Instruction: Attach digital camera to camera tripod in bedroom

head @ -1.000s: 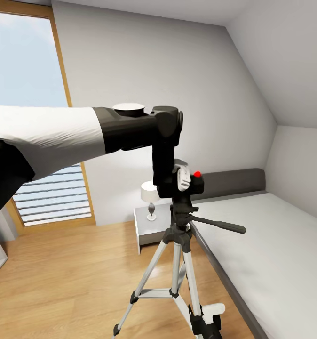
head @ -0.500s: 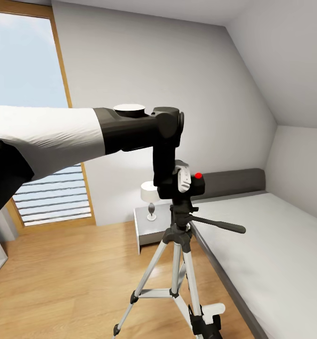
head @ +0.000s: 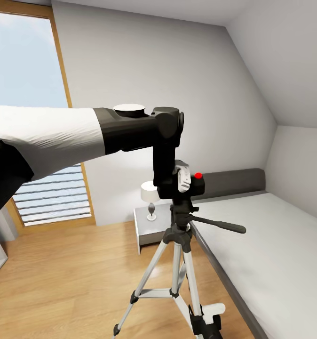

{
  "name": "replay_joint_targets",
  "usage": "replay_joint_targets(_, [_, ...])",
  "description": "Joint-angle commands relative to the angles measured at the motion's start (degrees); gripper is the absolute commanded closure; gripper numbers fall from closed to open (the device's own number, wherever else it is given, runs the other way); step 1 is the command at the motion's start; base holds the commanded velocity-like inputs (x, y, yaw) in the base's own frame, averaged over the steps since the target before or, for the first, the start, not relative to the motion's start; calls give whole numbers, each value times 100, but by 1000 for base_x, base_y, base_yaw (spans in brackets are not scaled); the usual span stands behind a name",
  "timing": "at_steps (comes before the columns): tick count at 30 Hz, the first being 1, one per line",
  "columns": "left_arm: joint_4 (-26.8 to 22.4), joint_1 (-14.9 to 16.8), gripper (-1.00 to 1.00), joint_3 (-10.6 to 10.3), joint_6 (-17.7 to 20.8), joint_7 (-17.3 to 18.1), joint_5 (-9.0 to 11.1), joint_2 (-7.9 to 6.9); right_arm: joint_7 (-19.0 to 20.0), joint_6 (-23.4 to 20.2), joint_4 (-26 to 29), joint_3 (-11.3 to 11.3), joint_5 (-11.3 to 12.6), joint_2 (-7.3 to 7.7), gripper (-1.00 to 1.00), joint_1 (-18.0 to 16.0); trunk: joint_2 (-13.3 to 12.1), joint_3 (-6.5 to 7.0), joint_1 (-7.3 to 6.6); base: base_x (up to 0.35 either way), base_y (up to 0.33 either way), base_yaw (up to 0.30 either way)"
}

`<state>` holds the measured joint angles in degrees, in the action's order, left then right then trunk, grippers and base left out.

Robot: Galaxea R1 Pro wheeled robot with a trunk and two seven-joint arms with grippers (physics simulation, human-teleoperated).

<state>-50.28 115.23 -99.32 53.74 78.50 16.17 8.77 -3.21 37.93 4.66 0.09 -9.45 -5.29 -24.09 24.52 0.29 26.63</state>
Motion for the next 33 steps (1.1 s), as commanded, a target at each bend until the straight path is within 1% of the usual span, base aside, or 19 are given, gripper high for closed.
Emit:
replay_joint_targets(1, [1, 8, 100, -17, 31, 7, 18, 1, -40, -49, -115, -27, 49, 2, 100, 1, 1, -4, 3, 0, 0, 0])
replay_joint_targets(33, [0, 8, 100, -17, 32, 7, 18, 1, -44, -49, -115, -27, 49, 9, 100, 1, 1, -4, 3, 0, 0, 0])
